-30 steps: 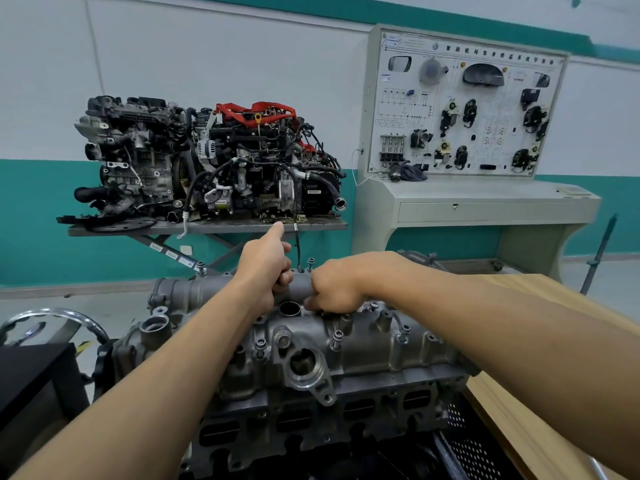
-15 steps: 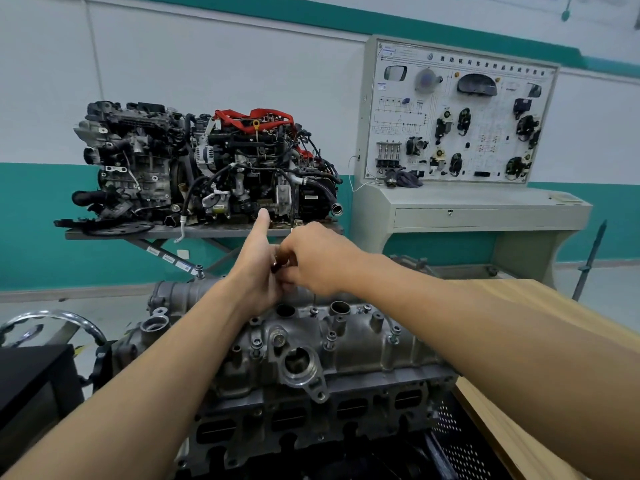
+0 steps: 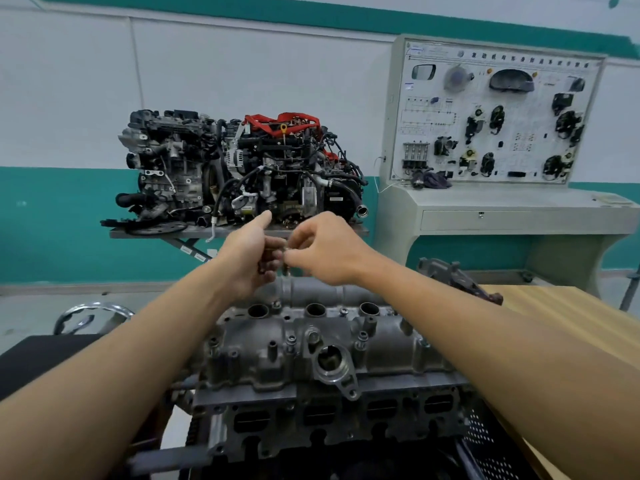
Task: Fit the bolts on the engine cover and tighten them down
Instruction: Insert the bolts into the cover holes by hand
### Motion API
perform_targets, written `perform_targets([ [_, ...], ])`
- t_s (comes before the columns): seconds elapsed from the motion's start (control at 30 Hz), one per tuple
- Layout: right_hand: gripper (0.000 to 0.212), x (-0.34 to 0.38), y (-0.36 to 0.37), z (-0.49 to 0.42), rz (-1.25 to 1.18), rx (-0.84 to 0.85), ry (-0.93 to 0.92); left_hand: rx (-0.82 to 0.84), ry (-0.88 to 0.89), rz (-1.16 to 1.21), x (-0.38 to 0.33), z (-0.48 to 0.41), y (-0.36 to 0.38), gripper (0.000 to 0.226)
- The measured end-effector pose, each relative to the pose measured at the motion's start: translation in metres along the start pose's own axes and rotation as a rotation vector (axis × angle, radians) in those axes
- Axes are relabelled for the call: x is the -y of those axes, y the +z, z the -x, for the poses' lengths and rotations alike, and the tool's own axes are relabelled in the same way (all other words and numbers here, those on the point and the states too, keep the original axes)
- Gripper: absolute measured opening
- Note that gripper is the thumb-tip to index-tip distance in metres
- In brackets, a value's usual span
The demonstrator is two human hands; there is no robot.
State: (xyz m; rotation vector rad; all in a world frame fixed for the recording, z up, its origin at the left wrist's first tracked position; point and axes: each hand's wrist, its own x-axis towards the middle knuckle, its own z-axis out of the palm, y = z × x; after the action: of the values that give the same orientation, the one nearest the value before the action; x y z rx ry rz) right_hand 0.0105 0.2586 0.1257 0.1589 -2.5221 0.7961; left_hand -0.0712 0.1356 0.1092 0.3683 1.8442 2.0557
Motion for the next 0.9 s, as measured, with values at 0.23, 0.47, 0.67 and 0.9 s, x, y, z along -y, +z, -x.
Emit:
perform_targets([
  [0.23,0.012,-0.017,0.029,0.012,0.234,0.252,-0.054,-0.151,0.228,-0.485,0.018,-0.005,-0.025,0.041],
  [0.47,0.009,-0.022,0.028,0.013,0.313,0.266,-0.103,-0.19,0.206,-0.32,0.018,-0.011,-0.027,0.044],
  [0.67,0.017,-0.017,0.023,0.007,0.431,0.44,-0.115,-0.184,0.164,-0.261,0.017,-0.01,-0.029,0.044],
  [0.9,0.017,-0.006,0.023,-0.004,0.493,0.485,-0.134,-0.212,0.176,-0.213,0.015,-0.004,-0.029,0.043],
])
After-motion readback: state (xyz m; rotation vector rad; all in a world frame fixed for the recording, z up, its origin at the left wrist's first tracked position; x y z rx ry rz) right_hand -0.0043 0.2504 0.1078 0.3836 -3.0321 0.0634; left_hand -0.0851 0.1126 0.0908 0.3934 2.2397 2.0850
